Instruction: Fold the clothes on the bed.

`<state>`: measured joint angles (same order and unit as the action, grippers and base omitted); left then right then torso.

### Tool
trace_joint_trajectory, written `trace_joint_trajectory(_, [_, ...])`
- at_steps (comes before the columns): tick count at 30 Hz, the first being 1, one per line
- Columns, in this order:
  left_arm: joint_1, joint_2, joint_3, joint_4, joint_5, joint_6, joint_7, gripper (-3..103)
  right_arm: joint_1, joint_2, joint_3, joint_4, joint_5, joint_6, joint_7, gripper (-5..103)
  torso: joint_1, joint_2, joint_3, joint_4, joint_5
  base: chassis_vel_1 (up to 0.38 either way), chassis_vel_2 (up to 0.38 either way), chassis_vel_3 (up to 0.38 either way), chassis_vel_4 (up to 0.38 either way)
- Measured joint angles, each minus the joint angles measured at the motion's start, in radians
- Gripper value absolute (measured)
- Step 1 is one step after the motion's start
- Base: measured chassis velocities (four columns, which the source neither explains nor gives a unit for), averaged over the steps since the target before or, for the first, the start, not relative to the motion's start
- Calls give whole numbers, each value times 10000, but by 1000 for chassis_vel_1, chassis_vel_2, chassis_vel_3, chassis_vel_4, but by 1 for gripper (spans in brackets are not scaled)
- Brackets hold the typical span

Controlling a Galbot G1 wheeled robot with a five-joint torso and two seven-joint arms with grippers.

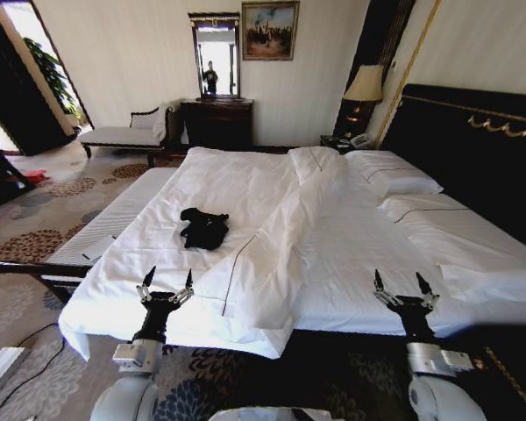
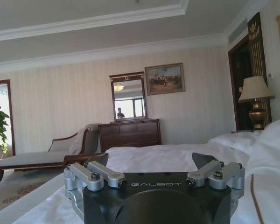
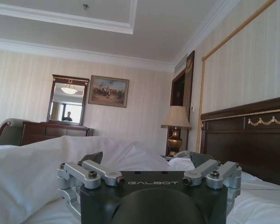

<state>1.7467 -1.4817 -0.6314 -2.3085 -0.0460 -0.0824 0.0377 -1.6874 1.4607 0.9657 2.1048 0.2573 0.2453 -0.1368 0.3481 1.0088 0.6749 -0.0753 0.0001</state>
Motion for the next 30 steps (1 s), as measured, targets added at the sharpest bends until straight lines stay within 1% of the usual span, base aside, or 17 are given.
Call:
trace_joint_trajectory(7, [-11,0,-16,-4,-7,-8,-2,100,24,20,-85,1,6,155,33,100,4,-1,1,0,-2,-10,266,-2,-274])
trace_joint_trajectory(11, [-23,1,-25,14,-12,-13,-11,100,80,35,-193,-8,69,352,110,100,16,-5,5,3,-12,23,170,10,-202])
trace_joint_trajectory(13, [-29,1,-43,15,-24,-16,-15,100,61,53,-256,-15,82,430,108,100,15,-5,4,5,-6,17,79,-7,-61])
trace_joint_trajectory(16, [-58,7,-123,7,-93,-17,-23,100,-203,113,-479,67,115,519,132,100,1,-3,0,1,5,-18,-24,-7,35])
trace_joint_trajectory(17, [-87,24,-195,-24,-168,-15,-36,100,-507,120,-780,324,295,397,361,100,-3,-1,-1,-3,6,-10,-87,-18,72])
trace_joint_trajectory(18, [-87,24,-195,-24,-168,-15,-36,100,-507,120,-780,324,295,397,361,100,-3,-1,-1,-3,6,-10,-87,-18,72])
trace_joint_trajectory(20, [-127,62,-282,-80,-283,17,-62,100,-916,96,-1301,746,785,103,852,100,-5,1,-2,-5,2,-12,-64,7,66])
trace_joint_trajectory(21, [-153,83,-332,-108,-351,45,-82,100,-1194,54,-1777,1125,1256,-191,1374,100,-5,1,-2,-3,2,-14,-53,7,61])
trace_joint_trajectory(22, [-192,117,-411,-153,-449,84,-114,100,-1458,-23,-2313,1621,1857,-628,2070,100,-4,2,-2,-2,-1,3,-53,-7,24])
trace_joint_trajectory(23, [-192,117,-411,-153,-449,84,-114,100,-1458,-23,-2313,1621,1857,-628,2070,100,-4,2,-2,-2,-1,3,-53,-7,24])
trace_joint_trajectory(24, [-207,137,-448,-172,-495,105,-122,100,-1600,-99,-2661,1960,2235,-968,2581,100,-4,1,-2,-1,-1,0,0,0,0])
trace_joint_trajectory(26, [-218,174,-523,-191,-558,119,-150,100,-1912,-346,-3314,2768,3009,-1893,3973,100,2,0,1,2,-7,0,0,0,0])
trace_joint_trajectory(27, [-218,174,-523,-191,-558,119,-150,100,-1912,-346,-3314,2768,3009,-1893,3973,100,2,0,1,2,-7,0,0,0,0])
trace_joint_trajectory(28, [-221,185,-548,-192,-581,121,-159,100,-2041,-453,-3520,3060,3273,-2205,4490,100,3,0,1,3,-7,0,0,0,0])
trace_joint_trajectory(29, [-234,200,-578,-194,-610,125,-165,100,-2201,-587,-3779,3425,3669,-2616,5138,100,5,-1,2,2,-7,0,0,0,0])
trace_joint_trajectory(30, [-268,226,-630,-195,-672,143,-176,100,-2414,-757,-4101,3829,4373,-3089,6013,100,5,0,2,1,-8,0,0,0,0])
